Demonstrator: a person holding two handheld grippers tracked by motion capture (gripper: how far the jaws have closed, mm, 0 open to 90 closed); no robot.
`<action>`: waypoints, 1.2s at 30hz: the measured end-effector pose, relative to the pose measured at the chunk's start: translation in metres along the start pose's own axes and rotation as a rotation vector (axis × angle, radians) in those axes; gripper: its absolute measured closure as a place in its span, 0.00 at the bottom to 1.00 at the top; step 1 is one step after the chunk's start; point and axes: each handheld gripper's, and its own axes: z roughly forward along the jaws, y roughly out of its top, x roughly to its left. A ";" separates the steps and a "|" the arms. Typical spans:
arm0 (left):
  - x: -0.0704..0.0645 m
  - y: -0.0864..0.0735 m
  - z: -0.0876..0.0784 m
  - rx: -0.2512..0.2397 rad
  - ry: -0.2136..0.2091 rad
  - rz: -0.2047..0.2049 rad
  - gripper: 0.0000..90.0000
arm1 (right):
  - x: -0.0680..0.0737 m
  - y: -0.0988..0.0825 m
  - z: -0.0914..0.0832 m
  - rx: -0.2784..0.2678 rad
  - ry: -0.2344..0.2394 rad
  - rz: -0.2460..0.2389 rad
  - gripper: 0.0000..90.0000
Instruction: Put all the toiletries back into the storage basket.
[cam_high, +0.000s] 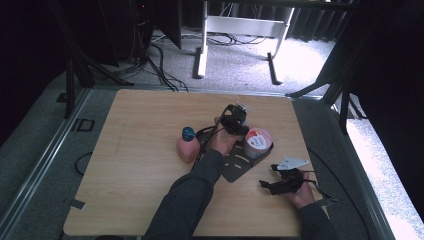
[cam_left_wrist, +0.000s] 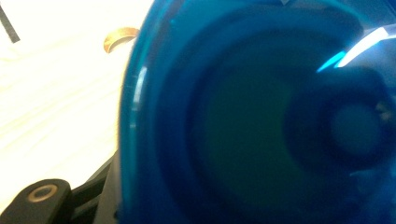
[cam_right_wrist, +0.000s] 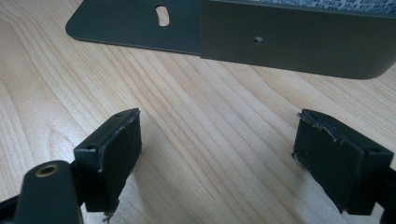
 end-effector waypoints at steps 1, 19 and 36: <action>0.000 0.000 0.000 -0.001 0.001 -0.004 0.61 | 0.000 0.000 0.000 0.000 0.000 0.000 0.17; 0.002 0.002 0.007 0.006 -0.030 0.008 0.60 | 0.000 0.000 0.000 0.000 0.001 -0.001 0.17; 0.001 0.009 0.009 0.008 -0.053 0.046 0.58 | 0.000 0.000 0.000 0.000 0.002 -0.002 0.17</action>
